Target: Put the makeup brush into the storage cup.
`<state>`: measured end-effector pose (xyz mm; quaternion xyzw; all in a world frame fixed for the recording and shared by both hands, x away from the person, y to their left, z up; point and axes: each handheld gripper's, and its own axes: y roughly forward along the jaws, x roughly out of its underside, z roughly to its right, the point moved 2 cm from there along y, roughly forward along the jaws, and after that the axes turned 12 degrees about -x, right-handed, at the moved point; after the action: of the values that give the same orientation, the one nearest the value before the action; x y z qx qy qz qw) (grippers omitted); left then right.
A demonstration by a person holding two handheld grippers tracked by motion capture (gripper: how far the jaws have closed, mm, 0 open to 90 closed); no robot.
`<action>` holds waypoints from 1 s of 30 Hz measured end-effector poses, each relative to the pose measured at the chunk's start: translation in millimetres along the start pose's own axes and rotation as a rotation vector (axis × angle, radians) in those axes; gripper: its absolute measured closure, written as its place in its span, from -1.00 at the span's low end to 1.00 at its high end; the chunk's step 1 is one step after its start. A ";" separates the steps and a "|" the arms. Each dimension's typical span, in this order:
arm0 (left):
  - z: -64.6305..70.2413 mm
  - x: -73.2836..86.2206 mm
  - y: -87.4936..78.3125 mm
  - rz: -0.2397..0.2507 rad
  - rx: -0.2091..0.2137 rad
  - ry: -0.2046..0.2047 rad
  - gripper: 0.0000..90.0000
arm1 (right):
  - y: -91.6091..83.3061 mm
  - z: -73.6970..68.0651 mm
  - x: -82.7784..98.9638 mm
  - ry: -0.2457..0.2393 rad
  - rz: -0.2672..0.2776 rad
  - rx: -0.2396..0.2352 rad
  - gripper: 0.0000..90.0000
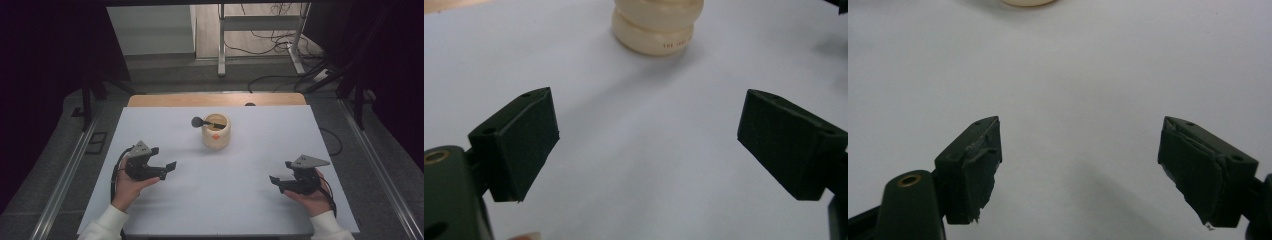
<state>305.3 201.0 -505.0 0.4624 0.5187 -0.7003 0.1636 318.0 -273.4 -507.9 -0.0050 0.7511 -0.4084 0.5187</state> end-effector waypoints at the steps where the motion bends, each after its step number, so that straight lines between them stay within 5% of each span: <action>1: 0.1 1.8 -0.7 -0.002 0.002 -0.003 -0.76 | -0.2 0.3 0.1 0.000 0.000 0.000 -0.58; 13: -2.6 31.5 -10.3 -0.055 -0.010 -0.004 -0.74 | 1.0 0.8 1.5 -0.006 -0.008 -0.001 -0.58; 30: -7.3 32.6 -8.2 -0.058 -0.010 -0.029 -0.72 | 1.9 0.2 1.7 -0.014 -0.011 -0.002 -0.59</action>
<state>286.0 218.9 -527.2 0.4362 0.5328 -0.7089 0.1529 318.2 -272.9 -510.4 -0.0124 0.7478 -0.4105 0.5217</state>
